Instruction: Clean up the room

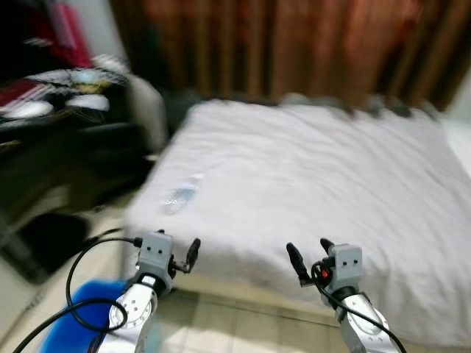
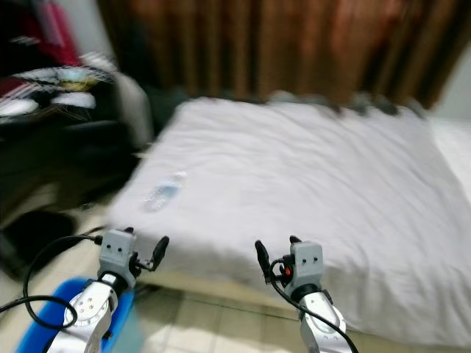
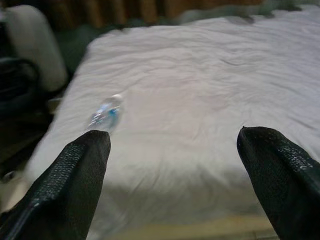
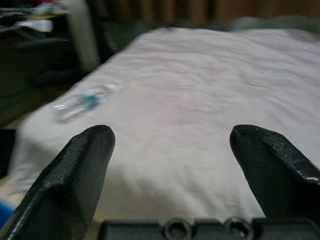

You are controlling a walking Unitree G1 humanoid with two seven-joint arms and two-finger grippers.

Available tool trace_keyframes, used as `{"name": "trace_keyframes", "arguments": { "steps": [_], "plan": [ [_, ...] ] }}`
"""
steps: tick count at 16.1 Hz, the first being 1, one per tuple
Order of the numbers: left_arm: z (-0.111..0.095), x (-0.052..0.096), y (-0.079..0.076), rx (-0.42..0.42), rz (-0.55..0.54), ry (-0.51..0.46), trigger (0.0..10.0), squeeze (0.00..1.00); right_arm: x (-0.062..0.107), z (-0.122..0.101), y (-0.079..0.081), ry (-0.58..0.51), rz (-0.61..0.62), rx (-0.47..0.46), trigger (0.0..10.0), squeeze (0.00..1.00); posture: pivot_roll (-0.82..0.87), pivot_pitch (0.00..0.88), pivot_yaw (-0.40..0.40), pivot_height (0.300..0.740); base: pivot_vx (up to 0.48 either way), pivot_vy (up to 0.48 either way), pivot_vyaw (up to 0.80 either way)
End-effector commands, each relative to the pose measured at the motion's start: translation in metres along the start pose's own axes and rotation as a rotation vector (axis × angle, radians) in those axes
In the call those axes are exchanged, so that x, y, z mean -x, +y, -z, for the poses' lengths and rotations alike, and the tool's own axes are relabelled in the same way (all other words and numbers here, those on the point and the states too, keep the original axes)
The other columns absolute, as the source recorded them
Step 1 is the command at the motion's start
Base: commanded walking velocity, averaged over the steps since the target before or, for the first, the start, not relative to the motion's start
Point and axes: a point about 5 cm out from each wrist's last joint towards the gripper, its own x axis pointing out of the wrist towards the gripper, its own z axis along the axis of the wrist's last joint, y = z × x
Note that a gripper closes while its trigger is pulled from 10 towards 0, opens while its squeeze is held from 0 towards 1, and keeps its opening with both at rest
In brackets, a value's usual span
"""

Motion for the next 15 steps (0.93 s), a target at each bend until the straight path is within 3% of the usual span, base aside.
{"name": "trace_keyframes", "arguments": {
  "steps": [1,4,9,13,15],
  "plan": [
    [0.0006,0.0006,-0.003,0.022,-0.006,-0.003,10.0,0.0,0.0018,-0.0015,-0.0112,0.004,0.029,0.003,10.0,0.0,0.0,0.0,0.004,0.74,0.48,0.0,0.0],
    [0.001,0.0059,0.0021,0.078,-0.042,-0.02,10.0,0.0,0.0041,0.0006,-0.0119,0.009,0.029,-0.003,10.0,0.0,0.01,0.0,0.001,0.74,0.48,0.0,0.0],
    [0.0019,0.0096,0.0018,0.065,-0.038,-0.015,10.0,0.0,0.0023,0.0014,-0.0082,0.016,0.001,-0.012,10.0,0.0,0.02,0.003,-0.005,0.74,0.374,0.211,0.0],
    [0.0033,0.0093,0.004,0.057,-0.041,0.005,10.0,0.0,0.005,0.0027,-0.0063,0.019,-0.015,-0.011,10.0,0.0,0.01,0.007,-0.004,0.74,0.0,0.433,0.0],
    [0.0034,0.0059,0.0047,-0.03,-0.059,0.021,10.0,0.0,0.0063,0.0032,-0.0061,0.02,-0.016,-0.01,10.0,0.0,0.01,0.003,0.0,0.74,0.0,0.217,0.0]
  ]
}}
